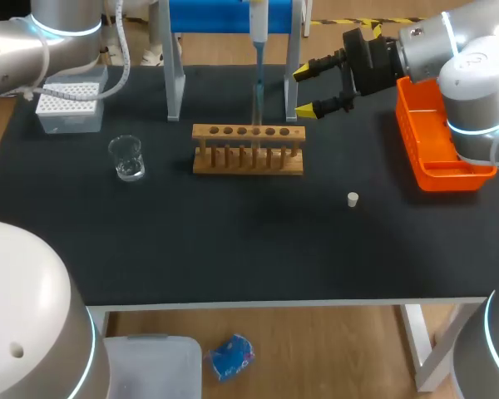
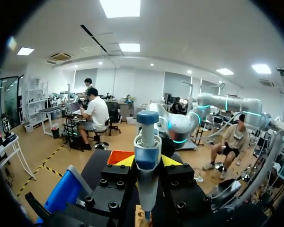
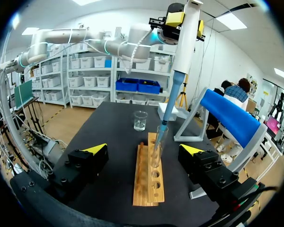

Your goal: Invert the test tube, pick up the pipette, mount the tip to pipette, aspirate from beaker and dispense into the tube, eject the tip, return the pipette, and cap with the stopper.

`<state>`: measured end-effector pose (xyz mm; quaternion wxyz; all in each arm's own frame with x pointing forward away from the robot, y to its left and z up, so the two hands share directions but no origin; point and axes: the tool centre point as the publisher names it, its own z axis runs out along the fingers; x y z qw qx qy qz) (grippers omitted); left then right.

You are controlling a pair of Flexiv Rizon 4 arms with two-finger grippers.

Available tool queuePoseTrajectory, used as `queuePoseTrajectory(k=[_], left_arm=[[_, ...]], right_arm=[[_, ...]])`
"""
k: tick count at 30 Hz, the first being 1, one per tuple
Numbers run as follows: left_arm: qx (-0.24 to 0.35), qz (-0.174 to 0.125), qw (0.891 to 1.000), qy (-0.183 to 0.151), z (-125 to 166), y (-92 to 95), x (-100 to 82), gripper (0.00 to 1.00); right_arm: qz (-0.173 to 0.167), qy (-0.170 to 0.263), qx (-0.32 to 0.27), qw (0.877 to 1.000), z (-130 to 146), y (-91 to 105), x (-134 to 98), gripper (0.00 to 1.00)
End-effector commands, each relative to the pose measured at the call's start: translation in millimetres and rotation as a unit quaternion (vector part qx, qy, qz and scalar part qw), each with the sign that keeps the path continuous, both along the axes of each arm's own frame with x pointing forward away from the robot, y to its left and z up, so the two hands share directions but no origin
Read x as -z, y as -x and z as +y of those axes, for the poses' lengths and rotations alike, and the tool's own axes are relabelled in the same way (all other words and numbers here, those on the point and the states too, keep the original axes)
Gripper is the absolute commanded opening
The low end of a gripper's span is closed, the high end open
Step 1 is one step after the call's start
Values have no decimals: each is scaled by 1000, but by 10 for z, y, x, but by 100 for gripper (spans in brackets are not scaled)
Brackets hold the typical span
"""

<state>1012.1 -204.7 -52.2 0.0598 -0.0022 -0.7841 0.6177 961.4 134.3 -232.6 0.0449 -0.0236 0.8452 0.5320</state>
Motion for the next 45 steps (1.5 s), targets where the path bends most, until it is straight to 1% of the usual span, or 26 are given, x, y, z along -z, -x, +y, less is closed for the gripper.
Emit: queuePoseTrajectory(k=[1,4,6,11,45], left_arm=[[-5,0,1000,5,-4,37,35,0],[-6,1,1000,8,-11,44,58,0],[-9,1,1000,18,-14,47,75,0],[-12,1,1000,20,-14,52,100,0],[-27,3,999,24,32,49,164,0]], right_arm=[[0,0,0,1000,-5,1,5,100],[0,0,0,1000,-5,1,5,100],[0,0,0,1000,-5,1,5,100],[0,0,0,1000,-5,1,5,100],[0,0,0,1000,-5,1,5,100]])
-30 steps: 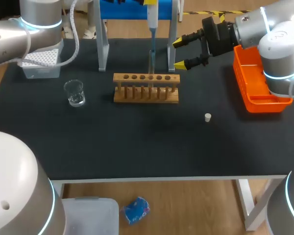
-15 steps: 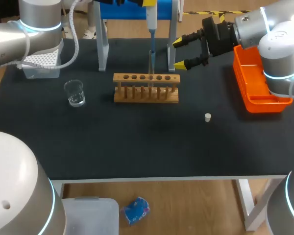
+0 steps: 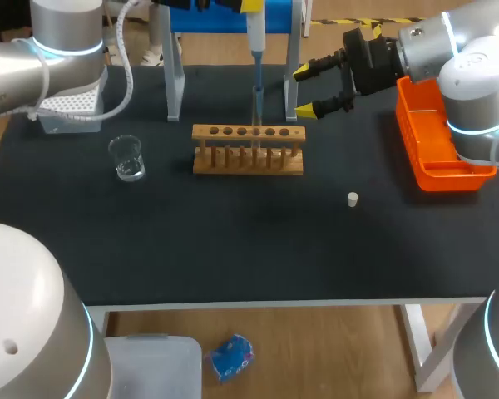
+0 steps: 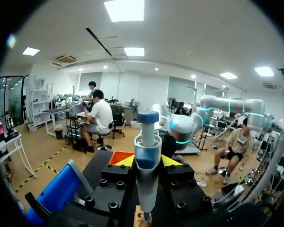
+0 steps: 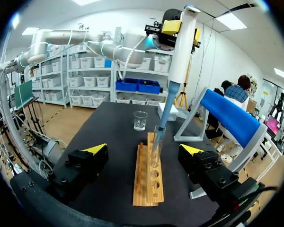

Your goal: Invert the test tube, pick up the pipette, mount the tip to pipette, aspirate from beaker and dispense into the tube, eject the tip, return the pipette, and cap with the stopper.

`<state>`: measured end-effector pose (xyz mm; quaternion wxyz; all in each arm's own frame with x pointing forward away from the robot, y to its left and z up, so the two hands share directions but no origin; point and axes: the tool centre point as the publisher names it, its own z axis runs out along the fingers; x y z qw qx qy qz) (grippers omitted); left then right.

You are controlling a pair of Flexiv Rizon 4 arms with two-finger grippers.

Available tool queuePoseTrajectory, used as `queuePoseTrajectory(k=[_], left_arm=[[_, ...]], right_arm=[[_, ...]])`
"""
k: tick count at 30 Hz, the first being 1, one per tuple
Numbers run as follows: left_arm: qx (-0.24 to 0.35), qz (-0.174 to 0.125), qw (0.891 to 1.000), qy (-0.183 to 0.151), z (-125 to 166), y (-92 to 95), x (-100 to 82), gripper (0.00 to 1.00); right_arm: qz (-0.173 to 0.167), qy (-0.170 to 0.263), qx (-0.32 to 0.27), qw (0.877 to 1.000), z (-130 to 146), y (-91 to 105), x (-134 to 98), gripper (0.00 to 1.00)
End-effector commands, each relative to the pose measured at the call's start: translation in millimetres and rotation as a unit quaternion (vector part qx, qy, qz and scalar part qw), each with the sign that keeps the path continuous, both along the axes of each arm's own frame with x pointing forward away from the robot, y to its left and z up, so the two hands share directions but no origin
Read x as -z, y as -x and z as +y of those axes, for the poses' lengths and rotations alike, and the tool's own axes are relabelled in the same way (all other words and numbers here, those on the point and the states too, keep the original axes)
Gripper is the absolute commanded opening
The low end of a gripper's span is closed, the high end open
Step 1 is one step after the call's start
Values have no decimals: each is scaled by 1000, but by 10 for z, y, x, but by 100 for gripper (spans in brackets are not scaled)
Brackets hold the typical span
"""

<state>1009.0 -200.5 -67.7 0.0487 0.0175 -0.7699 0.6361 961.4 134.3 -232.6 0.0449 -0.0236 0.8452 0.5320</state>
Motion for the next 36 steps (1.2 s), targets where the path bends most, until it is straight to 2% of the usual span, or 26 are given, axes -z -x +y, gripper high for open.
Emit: queuePoseTrajectory(k=[1,36], left_arm=[[-4,-2,1000,2,-9,18,10,0],[-18,-5,1000,-5,53,-34,5,0]], right_arm=[[0,0,0,1000,-5,1,5,100],[0,0,0,1000,-5,1,5,100]])
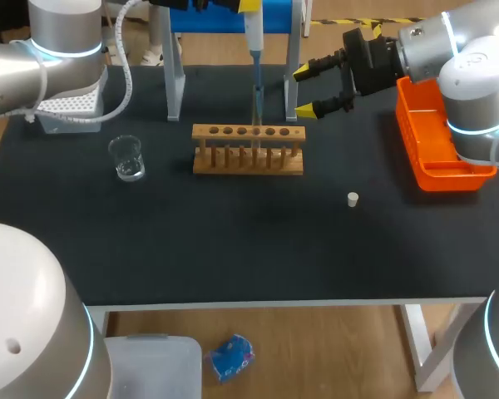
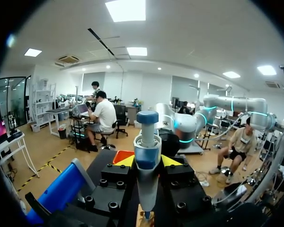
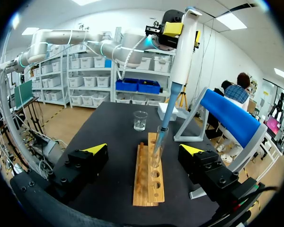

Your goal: Invert the test tube, pick up the pipette, mount the tip to pipette, aspirate from beaker and dispense into the tube, eject the tip, return the pipette, and cap with the stopper.

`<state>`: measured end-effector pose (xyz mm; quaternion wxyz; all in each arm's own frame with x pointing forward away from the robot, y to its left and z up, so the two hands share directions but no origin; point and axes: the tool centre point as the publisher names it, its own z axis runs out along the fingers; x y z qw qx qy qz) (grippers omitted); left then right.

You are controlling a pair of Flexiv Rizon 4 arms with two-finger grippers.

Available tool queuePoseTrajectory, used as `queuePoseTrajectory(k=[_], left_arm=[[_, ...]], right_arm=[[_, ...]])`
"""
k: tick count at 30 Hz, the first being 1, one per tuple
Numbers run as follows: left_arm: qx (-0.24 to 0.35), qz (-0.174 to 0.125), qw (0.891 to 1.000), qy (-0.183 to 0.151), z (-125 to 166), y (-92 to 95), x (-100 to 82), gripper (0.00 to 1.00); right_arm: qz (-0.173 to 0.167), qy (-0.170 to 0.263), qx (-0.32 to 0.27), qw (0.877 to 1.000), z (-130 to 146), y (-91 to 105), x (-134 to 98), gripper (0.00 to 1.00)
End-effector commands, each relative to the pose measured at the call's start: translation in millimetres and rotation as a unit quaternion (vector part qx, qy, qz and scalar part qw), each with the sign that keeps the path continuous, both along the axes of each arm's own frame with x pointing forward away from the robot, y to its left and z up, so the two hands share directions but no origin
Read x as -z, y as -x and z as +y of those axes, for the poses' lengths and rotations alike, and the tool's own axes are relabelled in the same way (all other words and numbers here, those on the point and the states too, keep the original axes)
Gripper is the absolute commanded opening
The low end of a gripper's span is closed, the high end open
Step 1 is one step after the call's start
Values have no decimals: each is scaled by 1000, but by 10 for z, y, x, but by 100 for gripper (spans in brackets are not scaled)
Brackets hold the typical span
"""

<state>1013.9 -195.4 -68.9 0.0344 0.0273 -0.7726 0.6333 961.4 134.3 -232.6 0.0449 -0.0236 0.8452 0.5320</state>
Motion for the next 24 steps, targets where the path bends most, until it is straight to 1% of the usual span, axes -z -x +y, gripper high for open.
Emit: queuePoseTrajectory(k=[1,19,24], left_arm=[[-2,0,1000,0,3,15,-7,0],[-2,0,1000,-3,4,13,-9,0],[-2,0,1000,-3,4,13,-9,0]], right_arm=[[0,0,0,1000,-5,1,5,100],[0,0,0,1000,-5,1,5,100],[-24,-10,8,1000,-122,-4,-200,100]])
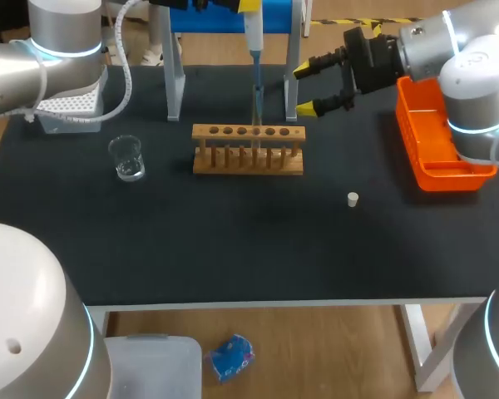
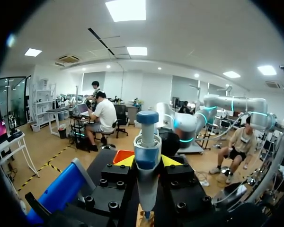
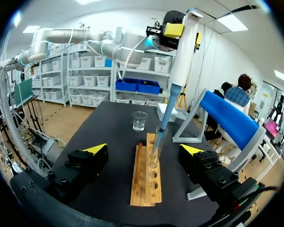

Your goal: Invert the test tube, pick up the pipette, mount the tip to pipette, aspirate from beaker and dispense into the tube, eject the tip, return the pipette, and cap with the stopper.

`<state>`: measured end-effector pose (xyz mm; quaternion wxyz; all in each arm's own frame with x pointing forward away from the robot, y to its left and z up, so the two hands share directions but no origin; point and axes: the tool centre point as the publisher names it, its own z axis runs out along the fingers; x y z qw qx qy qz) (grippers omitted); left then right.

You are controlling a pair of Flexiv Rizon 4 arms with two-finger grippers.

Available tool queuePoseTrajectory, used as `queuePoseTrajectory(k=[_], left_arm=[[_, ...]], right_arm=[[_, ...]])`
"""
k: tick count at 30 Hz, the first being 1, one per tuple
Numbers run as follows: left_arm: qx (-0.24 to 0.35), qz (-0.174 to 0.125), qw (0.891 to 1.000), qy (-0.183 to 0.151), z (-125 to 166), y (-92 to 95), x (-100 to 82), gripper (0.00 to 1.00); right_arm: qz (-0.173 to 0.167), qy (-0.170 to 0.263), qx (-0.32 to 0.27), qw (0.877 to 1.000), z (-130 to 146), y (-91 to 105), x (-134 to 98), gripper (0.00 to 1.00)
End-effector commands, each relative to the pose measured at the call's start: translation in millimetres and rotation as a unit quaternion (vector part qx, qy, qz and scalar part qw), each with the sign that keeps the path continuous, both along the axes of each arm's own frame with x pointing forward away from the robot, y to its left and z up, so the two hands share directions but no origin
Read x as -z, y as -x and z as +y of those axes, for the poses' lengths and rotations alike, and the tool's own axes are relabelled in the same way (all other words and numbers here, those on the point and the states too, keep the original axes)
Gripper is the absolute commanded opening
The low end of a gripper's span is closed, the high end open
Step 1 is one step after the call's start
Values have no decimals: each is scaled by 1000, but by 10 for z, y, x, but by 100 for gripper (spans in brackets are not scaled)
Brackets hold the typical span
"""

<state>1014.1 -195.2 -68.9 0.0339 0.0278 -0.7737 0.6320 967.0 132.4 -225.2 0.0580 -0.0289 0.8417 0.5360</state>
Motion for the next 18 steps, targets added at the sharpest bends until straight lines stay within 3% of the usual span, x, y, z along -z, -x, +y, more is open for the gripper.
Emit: queuePoseTrajectory(k=[1,6,18], left_arm=[[-2,0,1000,-1,2,15,-9,0],[-2,0,1000,-1,2,15,-9,0],[-2,0,1000,-1,2,15,-9,0]], right_arm=[[-12,-6,6,1000,-131,53,-177,100],[-28,-15,10,999,-225,69,-325,100],[-24,-11,19,999,-261,87,-308,100]])
